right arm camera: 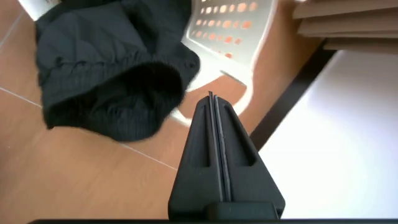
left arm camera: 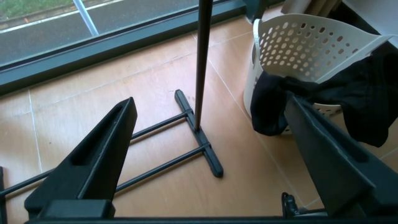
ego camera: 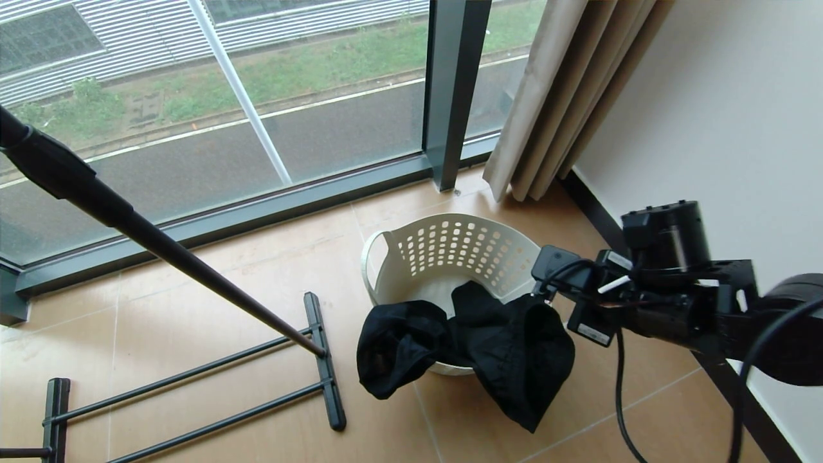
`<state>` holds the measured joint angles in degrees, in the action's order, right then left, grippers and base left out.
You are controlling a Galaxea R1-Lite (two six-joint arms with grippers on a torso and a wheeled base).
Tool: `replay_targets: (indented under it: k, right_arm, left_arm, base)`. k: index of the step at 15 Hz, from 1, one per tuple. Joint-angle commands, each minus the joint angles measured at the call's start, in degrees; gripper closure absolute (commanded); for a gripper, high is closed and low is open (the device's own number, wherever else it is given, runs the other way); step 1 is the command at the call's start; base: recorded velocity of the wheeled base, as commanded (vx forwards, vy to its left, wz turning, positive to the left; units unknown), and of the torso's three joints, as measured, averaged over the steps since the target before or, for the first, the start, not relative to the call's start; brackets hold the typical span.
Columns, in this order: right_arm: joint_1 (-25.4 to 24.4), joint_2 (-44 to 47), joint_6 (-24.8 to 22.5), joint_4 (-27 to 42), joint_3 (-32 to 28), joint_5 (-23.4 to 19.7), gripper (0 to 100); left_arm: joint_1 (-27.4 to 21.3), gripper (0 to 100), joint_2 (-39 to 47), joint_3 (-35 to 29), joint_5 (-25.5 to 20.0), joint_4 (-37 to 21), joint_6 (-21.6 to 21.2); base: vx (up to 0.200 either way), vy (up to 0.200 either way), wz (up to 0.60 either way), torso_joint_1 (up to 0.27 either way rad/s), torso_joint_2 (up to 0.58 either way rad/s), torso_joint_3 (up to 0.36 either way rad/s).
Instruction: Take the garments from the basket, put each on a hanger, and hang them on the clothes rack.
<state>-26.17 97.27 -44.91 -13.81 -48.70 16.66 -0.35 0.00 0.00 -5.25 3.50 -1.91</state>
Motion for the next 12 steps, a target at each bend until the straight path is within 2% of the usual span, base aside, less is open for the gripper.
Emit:
replay_targets:
  k: [1, 5, 6, 12]
  right_arm:
    - [-1.51, -10.08, 0.0, 0.19, 5.02, 0.3, 100]
    - [-1.16, -3.84, -0.44, -0.07, 5.2, 0.47, 100]
    - [-0.9, -2.61, -0.79, -0.07, 5.2, 0.47, 0]
    - [1.65, 5.21, -2.9, -0.6, 5.11, 0.74, 0]
  left_arm:
    - [0.0, 0, 0.0, 0.0, -0.02, 0.02, -0.02]
    - [0.0, 0, 0.0, 0.0, -0.02, 0.02, -0.02]
    - [0.0, 0, 0.0, 0.0, -0.02, 0.02, -0.02]
    - [0.0, 0, 0.0, 0.0, -0.11, 0.02, -0.02]
  base:
    - [0.0, 0.0, 0.0, 0.0, 0.0, 0.0]
    - [0.0, 0.0, 0.0, 0.0, 0.0, 0.0]
    - [0.0, 0.0, 0.0, 0.0, 0.0, 0.0]
    - [0.0, 0.0, 0.0, 0.0, 0.0, 0.0]
